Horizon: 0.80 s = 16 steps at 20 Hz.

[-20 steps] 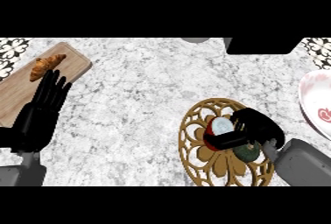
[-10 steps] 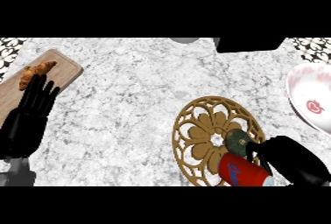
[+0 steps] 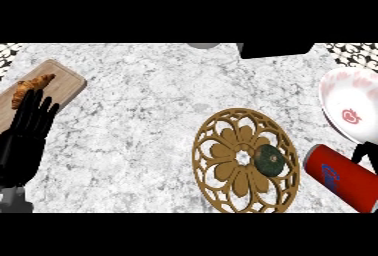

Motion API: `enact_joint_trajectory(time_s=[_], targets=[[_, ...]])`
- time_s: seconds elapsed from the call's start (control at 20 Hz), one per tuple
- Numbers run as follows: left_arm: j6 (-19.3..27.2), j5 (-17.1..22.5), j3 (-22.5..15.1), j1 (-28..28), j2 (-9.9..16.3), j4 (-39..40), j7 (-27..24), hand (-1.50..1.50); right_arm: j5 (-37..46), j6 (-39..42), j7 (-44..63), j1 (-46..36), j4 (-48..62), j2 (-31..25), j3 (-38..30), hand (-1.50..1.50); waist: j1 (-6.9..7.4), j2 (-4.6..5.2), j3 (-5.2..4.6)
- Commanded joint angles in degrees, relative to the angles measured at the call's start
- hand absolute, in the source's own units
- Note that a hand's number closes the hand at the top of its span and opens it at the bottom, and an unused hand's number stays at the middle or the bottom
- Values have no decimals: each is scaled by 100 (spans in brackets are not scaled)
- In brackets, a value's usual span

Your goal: Pick the can from the placemat and place it in the bowl

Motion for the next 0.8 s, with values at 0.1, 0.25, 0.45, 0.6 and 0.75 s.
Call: enact_joint_trajectory(time_s=[0.1,0.25,0.45,0.6,0.75], targets=[[17,-161,-131,3,-188,137,-190,0,-1352,-763,-956,683,645,-847,-1072,150,11,32,-10],[-8,-78,-141,154,-124,-238,35,0,-2315,-452,-1263,797,1021,-1113,-1592,150,133,18,-11],[100,-38,-142,-431,-35,-333,469,0,-2901,7,-1785,872,1919,-845,-2033,150,379,94,-6],[-256,-46,-80,-241,62,-159,244,0,-3100,212,-2005,966,2472,-511,-2278,150,502,117,-12],[-300,-134,-284,-292,-239,46,63,0,-2932,818,-2144,541,3246,-139,-2493,150,679,162,-11]])
